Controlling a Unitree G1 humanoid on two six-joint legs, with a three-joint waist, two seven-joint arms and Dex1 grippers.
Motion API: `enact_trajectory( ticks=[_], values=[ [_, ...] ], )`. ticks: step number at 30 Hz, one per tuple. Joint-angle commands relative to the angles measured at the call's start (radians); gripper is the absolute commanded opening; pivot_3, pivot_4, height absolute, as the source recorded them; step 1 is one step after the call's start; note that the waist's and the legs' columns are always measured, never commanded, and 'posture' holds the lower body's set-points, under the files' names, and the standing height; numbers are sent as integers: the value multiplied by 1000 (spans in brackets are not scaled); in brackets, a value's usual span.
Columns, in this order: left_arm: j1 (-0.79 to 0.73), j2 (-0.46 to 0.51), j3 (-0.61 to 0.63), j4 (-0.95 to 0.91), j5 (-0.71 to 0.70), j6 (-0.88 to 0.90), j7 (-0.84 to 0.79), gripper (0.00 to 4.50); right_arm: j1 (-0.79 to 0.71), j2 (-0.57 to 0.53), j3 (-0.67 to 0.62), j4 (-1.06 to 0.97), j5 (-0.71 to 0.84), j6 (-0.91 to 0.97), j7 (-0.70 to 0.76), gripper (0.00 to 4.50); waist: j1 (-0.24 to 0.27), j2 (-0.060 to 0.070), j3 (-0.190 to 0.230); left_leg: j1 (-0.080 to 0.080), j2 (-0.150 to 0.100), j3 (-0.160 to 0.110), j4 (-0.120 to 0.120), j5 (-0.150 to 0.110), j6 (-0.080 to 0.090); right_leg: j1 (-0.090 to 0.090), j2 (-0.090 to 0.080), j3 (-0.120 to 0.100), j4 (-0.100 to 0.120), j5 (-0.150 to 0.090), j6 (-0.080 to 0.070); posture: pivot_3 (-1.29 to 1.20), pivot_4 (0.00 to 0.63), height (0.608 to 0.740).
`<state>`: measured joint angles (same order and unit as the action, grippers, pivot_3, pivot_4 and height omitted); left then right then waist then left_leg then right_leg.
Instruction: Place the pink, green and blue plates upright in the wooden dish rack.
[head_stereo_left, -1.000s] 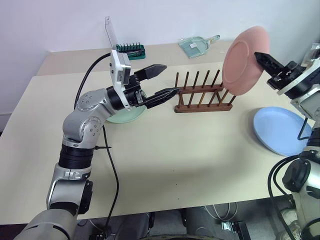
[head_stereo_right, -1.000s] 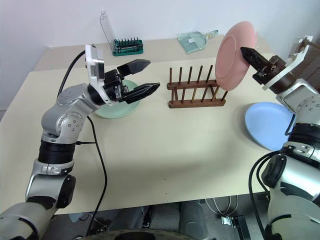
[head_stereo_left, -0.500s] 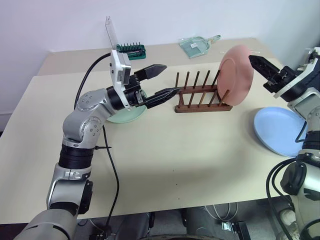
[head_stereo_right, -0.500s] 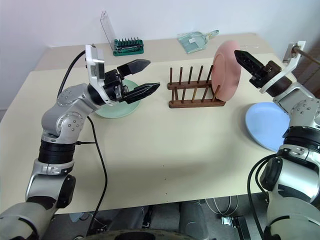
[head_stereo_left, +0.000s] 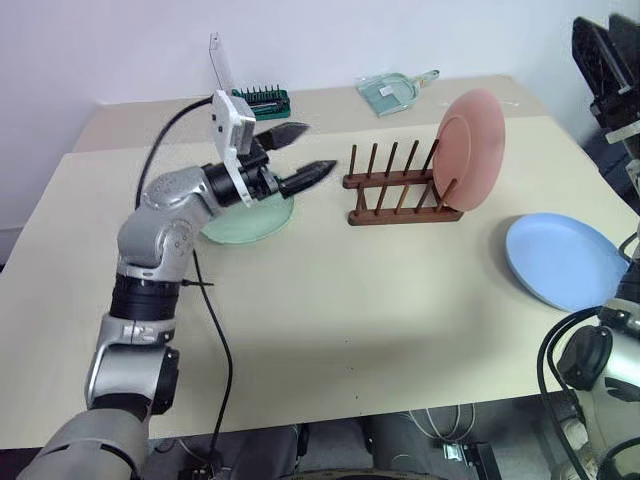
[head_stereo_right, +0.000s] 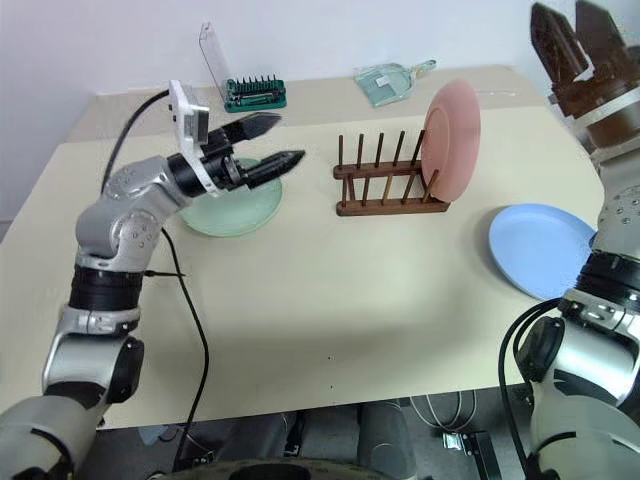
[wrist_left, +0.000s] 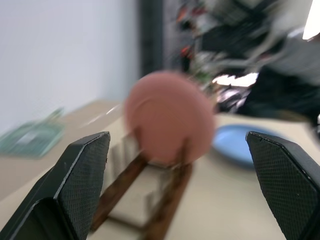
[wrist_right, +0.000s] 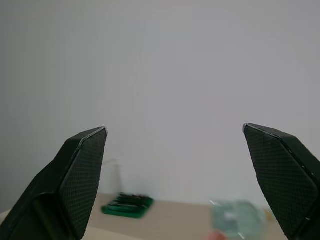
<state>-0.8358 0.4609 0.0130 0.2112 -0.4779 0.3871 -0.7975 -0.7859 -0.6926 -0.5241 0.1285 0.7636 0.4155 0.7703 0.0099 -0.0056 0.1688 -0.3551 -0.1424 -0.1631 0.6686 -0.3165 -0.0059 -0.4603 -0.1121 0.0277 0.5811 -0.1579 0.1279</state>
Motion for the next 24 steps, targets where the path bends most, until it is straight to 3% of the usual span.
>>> enact_trajectory(
  ticks=[1,6,10,12,15,19,24],
  values=[
    [-79,26,44,124,86,-88,61,4500,27,-25,7,-168,66,31,32,4438,0,0,0,0,0,0,0,0,0,0,0,0,0,0,0,0,150,740],
    [-171,73,10,355,215,-114,102,4500,122,-45,54,-305,82,51,90,4438,2,-1,0,0,0,0,0,0,0,0,0,-1,-1,0,0,0,150,740],
    [-297,78,116,601,197,88,295,4500,140,-48,78,-308,49,34,82,4438,2,-1,0,0,0,0,1,0,0,0,0,-1,0,0,1,0,150,740],
    [-354,102,114,676,240,98,364,4500,146,-49,79,-295,44,31,87,4438,0,-1,0,-1,0,0,1,0,1,0,0,-1,0,0,1,0,150,740],
    [-411,121,78,747,289,157,354,4500,156,-43,88,-290,29,19,89,4438,-2,-2,0,-1,0,0,0,0,1,-1,-1,-2,1,0,1,0,150,740],
    [-490,130,53,857,340,365,411,4500,160,-33,104,-287,18,8,86,4438,0,-1,0,0,-1,0,1,0,1,0,-1,-2,0,1,1,0,150,740],
    [-524,183,-1,950,389,464,240,4500,186,-27,108,-299,17,4,75,4438,-6,-2,0,-1,-1,0,1,0,1,-1,-1,-2,2,1,1,0,150,740]
  ],
)
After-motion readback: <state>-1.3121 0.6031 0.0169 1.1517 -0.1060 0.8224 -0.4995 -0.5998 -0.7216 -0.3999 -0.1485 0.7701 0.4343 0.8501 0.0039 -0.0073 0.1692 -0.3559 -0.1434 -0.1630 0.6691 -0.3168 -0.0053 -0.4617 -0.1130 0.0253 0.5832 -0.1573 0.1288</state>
